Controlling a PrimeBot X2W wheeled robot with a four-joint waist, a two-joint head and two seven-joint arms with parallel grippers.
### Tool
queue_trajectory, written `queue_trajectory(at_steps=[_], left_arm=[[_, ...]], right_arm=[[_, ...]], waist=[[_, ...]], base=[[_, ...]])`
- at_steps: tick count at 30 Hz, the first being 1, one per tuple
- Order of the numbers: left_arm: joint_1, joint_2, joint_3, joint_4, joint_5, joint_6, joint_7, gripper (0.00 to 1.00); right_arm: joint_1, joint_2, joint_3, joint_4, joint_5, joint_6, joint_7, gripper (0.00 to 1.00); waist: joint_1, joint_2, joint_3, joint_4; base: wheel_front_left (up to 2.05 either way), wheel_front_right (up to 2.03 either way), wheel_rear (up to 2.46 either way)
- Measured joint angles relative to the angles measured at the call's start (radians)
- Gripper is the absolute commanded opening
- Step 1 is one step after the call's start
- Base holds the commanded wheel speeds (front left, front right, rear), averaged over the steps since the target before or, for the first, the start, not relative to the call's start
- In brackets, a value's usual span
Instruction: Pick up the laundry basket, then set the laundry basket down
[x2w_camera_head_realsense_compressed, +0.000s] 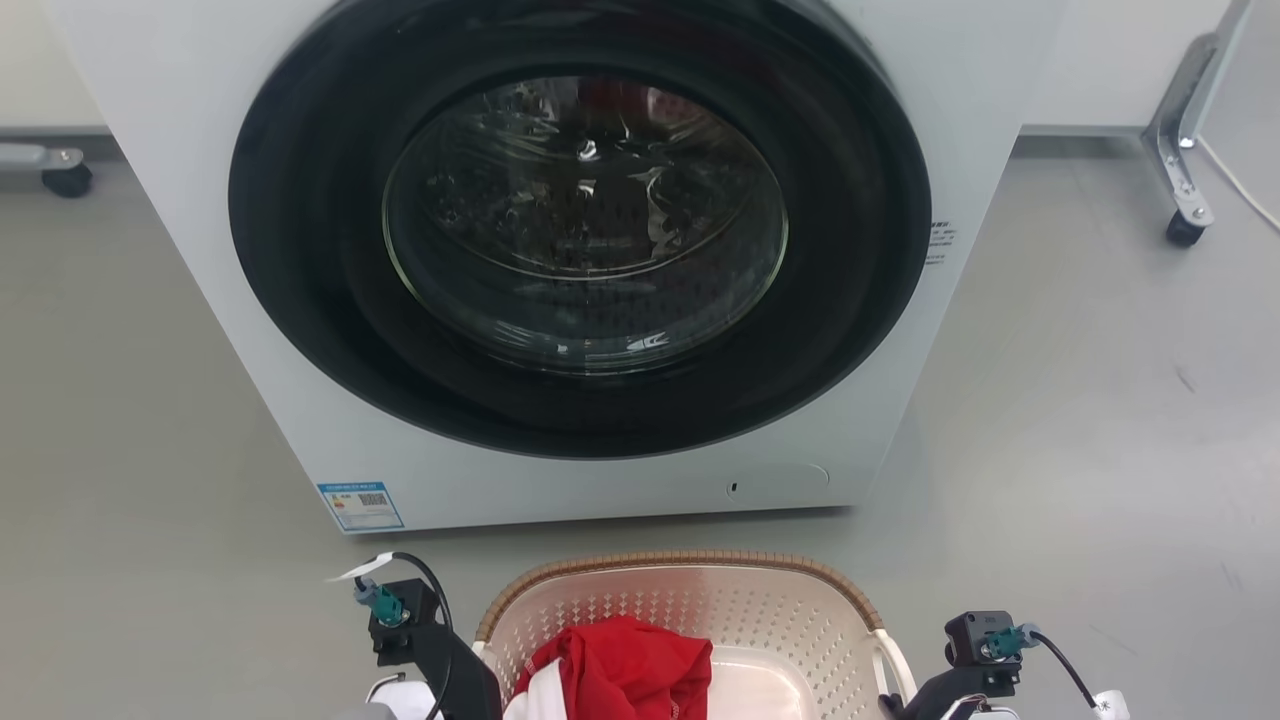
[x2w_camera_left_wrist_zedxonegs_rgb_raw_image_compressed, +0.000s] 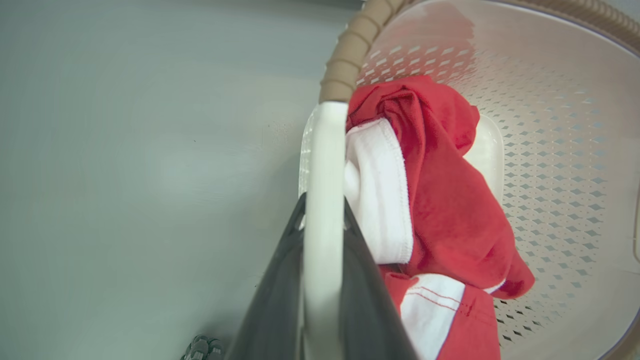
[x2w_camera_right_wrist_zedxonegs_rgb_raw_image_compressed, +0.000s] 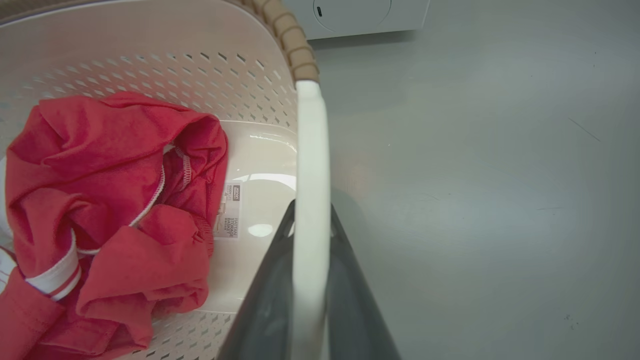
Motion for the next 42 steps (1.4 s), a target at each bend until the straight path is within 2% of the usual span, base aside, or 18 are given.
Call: queue_trajectory(at_steps=[11, 42], left_arm=[[0.048, 0.0, -0.023, 0.002, -0.044, 0.012, 0.023, 0.0], [0.051, 0.005, -0.07, 0.0, -0.094, 0.035, 0.039, 0.0]], right_arm=[[0.033, 0.001, 0.017, 0.005, 0.044, 0.0, 0.037, 0.0], [0.033, -0.001, 0.073, 0.002, 0.122, 0.0, 0.069, 0.0]], waist=[[0.0001, 0.0, -0.039, -0.004], [0.0001, 0.0001, -0.039, -0.004]], base=[[0.0, 0.0, 0.0], [0.0, 0.0, 0.0]])
